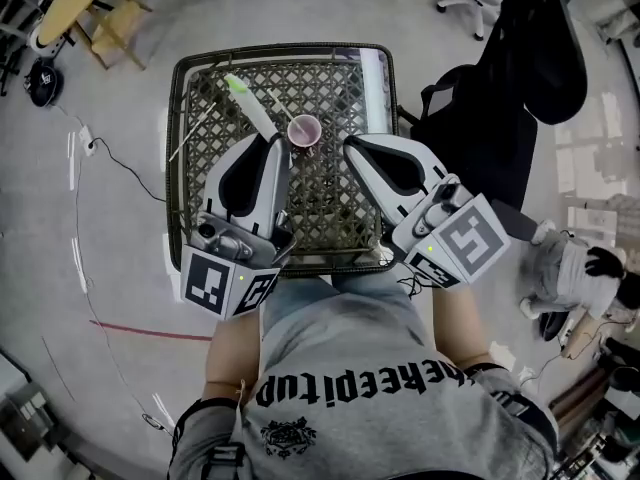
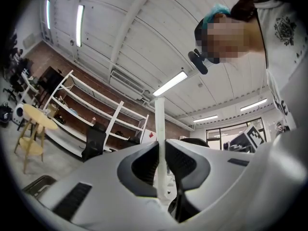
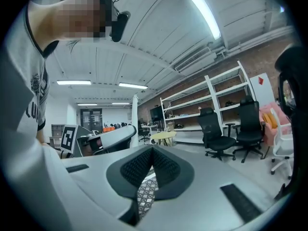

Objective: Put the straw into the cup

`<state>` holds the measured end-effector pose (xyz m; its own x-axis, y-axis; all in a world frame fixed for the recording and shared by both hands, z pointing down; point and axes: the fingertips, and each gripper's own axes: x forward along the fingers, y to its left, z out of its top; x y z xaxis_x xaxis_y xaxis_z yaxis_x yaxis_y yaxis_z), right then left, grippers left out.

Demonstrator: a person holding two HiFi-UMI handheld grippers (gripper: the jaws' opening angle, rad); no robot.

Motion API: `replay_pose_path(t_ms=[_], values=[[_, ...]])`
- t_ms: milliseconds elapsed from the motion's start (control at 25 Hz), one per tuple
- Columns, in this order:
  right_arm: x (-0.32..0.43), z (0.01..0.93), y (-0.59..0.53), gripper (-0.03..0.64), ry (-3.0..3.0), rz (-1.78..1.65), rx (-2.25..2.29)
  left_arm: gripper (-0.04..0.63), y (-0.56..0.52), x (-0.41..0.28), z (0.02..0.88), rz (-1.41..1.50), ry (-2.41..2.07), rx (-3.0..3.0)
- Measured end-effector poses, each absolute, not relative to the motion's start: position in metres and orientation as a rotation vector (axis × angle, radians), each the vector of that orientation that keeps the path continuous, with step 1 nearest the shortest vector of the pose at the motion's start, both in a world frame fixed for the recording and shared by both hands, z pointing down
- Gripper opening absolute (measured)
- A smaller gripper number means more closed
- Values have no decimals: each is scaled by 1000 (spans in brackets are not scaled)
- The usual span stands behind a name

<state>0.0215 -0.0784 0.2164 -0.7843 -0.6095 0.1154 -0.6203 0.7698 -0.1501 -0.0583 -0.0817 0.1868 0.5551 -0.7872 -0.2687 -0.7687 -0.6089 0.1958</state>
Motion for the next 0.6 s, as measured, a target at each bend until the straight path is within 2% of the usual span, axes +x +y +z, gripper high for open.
replay_pose_path(t_ms=[600], values=[[26, 263, -92, 11, -2914, 378, 826, 83, -91, -55, 224, -541, -1544, 2633]])
